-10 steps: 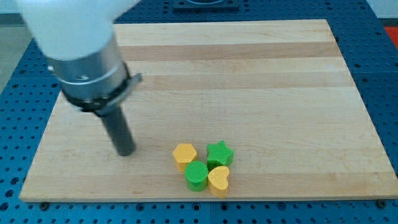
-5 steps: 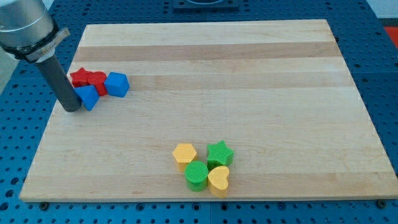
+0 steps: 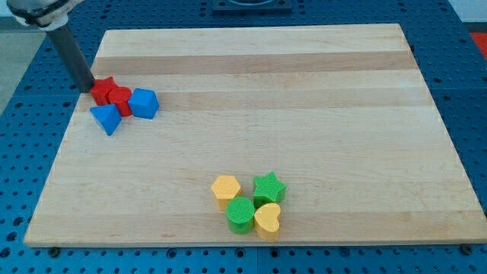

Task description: Form a line with red blocks and blue blocks

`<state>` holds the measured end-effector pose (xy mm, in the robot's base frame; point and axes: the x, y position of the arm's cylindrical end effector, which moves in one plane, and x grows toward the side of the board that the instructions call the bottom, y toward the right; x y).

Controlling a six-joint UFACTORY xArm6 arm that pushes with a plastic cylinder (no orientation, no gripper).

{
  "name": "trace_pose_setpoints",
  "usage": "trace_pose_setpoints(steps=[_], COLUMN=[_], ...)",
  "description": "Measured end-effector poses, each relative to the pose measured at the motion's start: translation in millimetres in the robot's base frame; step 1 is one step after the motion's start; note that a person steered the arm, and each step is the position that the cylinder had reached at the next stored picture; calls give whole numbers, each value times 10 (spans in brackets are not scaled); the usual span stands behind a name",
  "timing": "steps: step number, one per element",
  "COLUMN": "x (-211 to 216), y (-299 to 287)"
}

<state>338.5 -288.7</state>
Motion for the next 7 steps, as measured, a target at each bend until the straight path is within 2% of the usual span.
trace_pose_setpoints(steps=[1,2,6,7], x=[-255,-255,480,909], y=[335,408,201,228])
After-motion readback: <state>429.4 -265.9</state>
